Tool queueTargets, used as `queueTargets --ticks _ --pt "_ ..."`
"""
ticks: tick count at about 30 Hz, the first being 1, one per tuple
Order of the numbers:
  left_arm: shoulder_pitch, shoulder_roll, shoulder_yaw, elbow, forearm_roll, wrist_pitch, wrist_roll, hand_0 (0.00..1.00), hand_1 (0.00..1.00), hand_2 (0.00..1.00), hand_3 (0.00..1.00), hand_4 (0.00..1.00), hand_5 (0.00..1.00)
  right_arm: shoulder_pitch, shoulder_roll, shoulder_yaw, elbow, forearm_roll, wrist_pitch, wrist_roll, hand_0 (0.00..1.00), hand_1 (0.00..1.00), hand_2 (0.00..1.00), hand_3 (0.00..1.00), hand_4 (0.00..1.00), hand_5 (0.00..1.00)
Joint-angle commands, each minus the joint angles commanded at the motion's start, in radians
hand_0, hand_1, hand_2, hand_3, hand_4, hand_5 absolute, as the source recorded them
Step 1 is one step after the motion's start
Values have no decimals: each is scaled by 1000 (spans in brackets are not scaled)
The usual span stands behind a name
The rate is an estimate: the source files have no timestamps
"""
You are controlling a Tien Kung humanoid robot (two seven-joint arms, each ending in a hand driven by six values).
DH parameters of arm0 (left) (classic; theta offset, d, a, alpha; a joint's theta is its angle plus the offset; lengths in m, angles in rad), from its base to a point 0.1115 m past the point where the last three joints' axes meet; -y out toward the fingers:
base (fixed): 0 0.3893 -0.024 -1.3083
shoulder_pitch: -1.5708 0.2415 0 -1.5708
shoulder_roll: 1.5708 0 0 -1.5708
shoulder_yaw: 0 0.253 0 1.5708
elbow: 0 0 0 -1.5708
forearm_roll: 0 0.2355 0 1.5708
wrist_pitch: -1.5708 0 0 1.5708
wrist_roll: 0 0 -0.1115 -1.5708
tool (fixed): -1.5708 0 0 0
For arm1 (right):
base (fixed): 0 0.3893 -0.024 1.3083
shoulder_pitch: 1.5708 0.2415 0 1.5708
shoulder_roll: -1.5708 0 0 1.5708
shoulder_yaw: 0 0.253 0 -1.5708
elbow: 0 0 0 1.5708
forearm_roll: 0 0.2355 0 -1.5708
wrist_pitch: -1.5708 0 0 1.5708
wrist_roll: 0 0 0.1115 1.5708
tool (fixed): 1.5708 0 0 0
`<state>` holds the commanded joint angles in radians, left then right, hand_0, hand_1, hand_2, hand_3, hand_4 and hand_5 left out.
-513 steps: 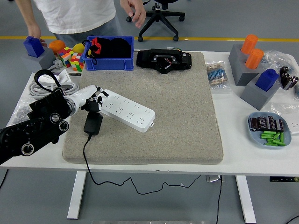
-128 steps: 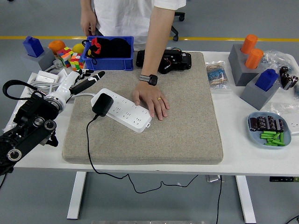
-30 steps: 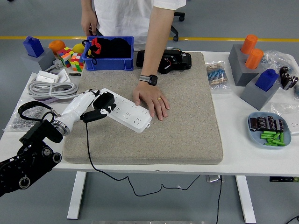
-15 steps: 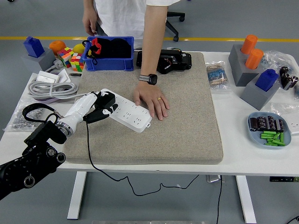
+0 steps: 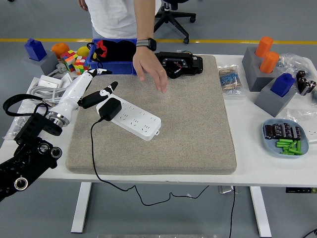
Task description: Press the white button,pick up the black plug,place it near the board,insert it into the board
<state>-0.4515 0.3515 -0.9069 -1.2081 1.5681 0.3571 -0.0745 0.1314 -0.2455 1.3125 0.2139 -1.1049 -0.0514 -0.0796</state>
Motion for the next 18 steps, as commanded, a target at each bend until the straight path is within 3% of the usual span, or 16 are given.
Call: queueTargets --ticks 8,18 --pt "25 -1 -130 -27 -4 15 -8 998 966 886 827 739 835 -2 1 4 -1 -2 0 -1 612 578 574 580 652 395" --pt "63 9 -287 -32 -14 5 23 998 957 880 819 738 815 3 -6 11 -1 -3 -1 -1 612 578 575 580 651 395"
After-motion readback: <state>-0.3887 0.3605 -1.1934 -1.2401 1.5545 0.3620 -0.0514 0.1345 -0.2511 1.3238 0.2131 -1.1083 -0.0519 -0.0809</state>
